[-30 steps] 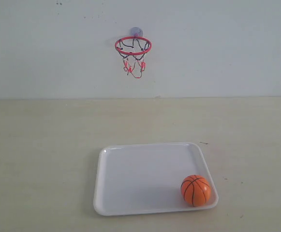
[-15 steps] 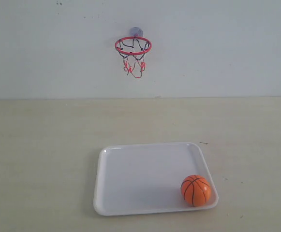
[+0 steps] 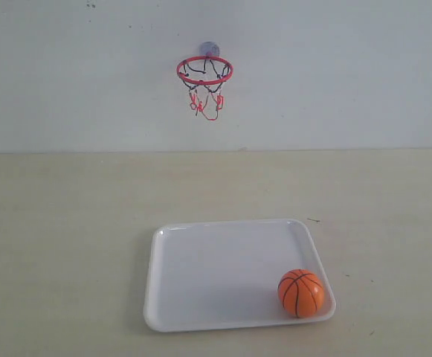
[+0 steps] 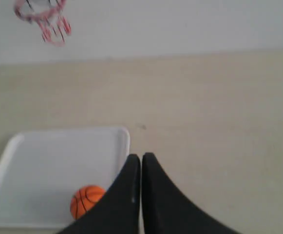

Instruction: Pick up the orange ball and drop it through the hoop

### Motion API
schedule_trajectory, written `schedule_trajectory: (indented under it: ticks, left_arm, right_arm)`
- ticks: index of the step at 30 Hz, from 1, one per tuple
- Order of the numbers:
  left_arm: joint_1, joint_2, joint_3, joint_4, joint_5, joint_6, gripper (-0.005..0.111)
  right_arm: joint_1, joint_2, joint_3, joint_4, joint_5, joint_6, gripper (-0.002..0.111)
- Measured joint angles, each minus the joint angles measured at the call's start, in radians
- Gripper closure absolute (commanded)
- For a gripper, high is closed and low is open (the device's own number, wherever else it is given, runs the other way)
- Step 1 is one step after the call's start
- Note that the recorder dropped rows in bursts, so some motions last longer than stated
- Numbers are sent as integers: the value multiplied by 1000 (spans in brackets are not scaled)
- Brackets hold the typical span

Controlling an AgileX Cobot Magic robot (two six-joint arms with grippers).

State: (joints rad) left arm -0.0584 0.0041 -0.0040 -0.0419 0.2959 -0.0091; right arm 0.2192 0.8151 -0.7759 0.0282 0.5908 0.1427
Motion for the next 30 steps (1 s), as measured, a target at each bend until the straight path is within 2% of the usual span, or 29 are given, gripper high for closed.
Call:
schedule_trajectory:
  ticks: [5,8,10,13,15,16,17,18,24,27,30]
  left_arm:
    - [0,0,0,0,0,0,103]
    - [0,0,0,0,0,0,103]
    - [0,0,0,0,0,0,103]
    - [0,0,0,0,0,0,103]
    - [0,0,0,0,0,0,103]
    - [0,0,0,0,0,0,103]
    - [0,0,0,0,0,0,103]
    - [0,0,0,0,0,0,103]
    - [0,0,0,0,0,0,103]
    - [0,0,0,0,0,0,103]
    - [0,0,0,0,0,0,103]
  right_arm:
    - [0,191,-92,71,115,-36,108]
    - [0,268,-112,206,158,-238,108]
    - [0,326,-115,334,198,-384,102]
    - [0,421,-118,467,240,-517,78]
    - [6,477,-118,510,245,-572,50]
    - [13,505,-118,523,245,-589,40]
    - [21,527,-118,533,243,-601,31]
    - [33,552,-118,543,237,-613,28]
    - [117,681,-118,558,128,-631,42]
    - [142,741,-118,558,68,-631,41]
    - [149,791,-118,559,22,-633,33]
